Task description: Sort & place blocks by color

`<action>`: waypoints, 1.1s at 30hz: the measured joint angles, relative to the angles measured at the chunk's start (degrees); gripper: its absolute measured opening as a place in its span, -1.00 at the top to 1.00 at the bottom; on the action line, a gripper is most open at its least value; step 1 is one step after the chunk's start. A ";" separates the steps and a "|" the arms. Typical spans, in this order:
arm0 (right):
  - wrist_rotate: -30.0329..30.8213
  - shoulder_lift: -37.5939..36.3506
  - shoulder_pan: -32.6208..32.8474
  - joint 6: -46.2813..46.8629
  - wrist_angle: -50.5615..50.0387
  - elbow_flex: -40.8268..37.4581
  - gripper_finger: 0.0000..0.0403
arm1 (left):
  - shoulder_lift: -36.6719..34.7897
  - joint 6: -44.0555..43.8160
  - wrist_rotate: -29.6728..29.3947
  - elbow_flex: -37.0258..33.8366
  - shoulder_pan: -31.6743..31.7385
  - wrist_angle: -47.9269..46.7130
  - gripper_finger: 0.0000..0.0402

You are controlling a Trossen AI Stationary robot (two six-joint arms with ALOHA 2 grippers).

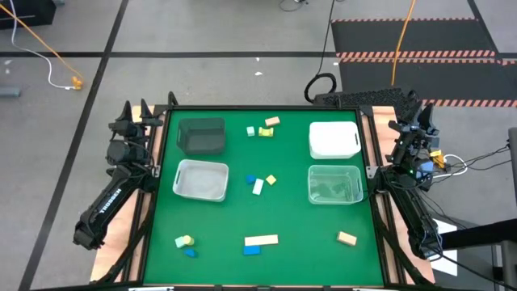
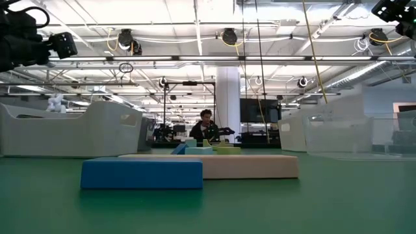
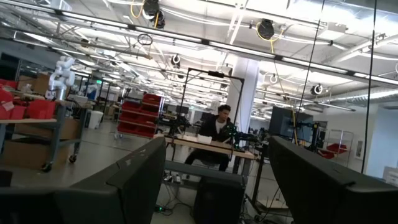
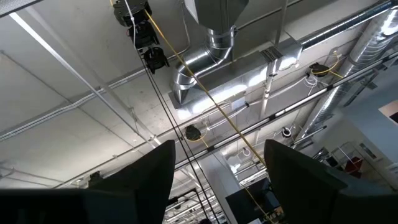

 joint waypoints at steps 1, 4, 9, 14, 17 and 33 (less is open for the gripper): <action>0.00 0.00 0.02 0.00 0.00 0.00 -0.18 | -0.01 -0.02 0.00 0.00 0.00 0.01 -0.41; 0.00 -0.02 0.02 0.00 0.02 0.00 -0.18 | 0.00 0.00 -0.01 0.00 0.00 0.01 -0.41; 0.00 -0.02 0.00 0.00 0.02 0.00 -0.18 | 0.01 0.00 -0.02 0.00 0.00 -0.01 -0.41; 0.00 -0.02 0.02 0.00 0.02 0.00 -0.18 | -0.01 -0.01 -0.02 0.00 0.01 -0.01 -0.41; 0.00 -0.02 0.02 0.00 0.01 0.00 -0.18 | 0.01 0.00 0.00 0.00 0.00 0.01 -0.41; 0.00 -0.01 0.02 0.01 0.00 -0.04 -0.18 | -0.01 -0.02 1.92 -0.02 -0.13 -0.37 -0.41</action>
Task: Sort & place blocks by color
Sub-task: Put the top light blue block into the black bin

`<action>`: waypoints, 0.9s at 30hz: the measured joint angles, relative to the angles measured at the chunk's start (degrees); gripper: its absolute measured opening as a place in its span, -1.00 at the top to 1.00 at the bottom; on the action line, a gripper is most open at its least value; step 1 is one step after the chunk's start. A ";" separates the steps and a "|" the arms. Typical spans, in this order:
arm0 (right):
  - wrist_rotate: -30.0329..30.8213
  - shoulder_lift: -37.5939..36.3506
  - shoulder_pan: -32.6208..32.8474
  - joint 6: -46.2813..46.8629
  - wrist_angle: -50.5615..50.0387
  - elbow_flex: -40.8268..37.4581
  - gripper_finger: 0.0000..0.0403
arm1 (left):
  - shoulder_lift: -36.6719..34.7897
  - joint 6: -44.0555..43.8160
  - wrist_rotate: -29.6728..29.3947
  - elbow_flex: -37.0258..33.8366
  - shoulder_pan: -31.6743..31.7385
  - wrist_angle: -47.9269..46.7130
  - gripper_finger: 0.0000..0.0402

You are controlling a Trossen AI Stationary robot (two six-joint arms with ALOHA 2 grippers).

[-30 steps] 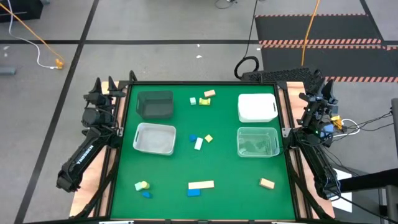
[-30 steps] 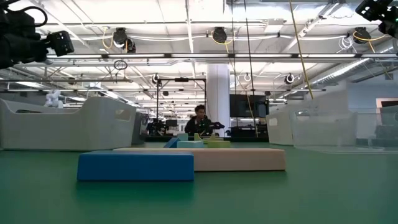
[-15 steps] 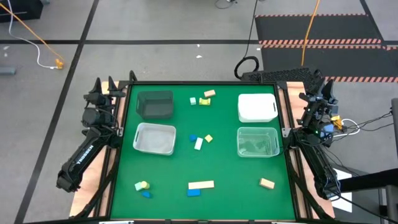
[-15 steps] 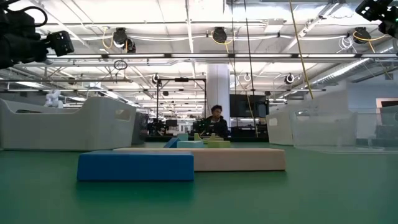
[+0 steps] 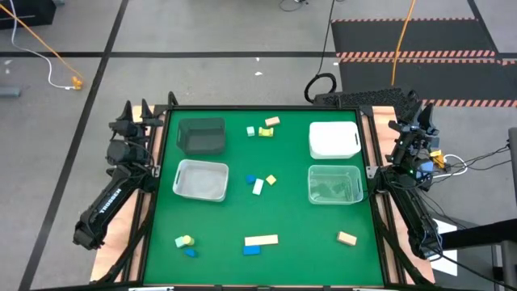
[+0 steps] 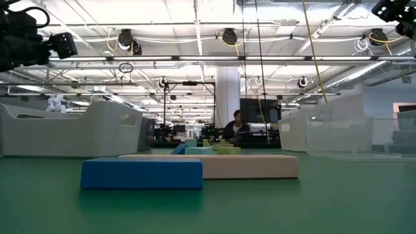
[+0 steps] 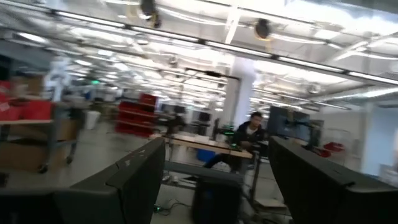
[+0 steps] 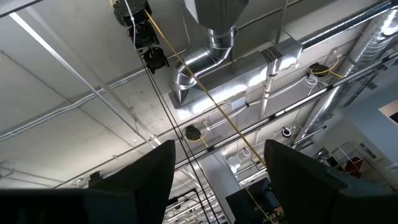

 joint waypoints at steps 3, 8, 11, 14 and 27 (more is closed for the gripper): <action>0.00 0.00 -0.02 -0.01 0.02 0.00 -0.18 | 0.02 -0.01 6.67 0.01 -0.61 -0.91 -0.41; 0.00 0.01 -0.02 -0.01 0.00 0.00 -0.18 | 0.02 -2.73 16.18 0.02 -2.24 -1.38 -0.41; 0.00 -0.01 0.00 -0.01 0.02 0.00 -0.18 | 0.00 -11.31 23.78 0.00 -3.80 -1.30 -0.41; 0.00 -0.01 0.00 0.01 0.02 0.00 -0.18 | 0.00 -19.63 32.20 0.01 -5.33 -1.28 -0.41; 0.00 0.00 0.00 -0.01 0.01 0.02 -0.18 | 0.01 -34.27 37.18 0.02 -8.22 -0.82 -0.41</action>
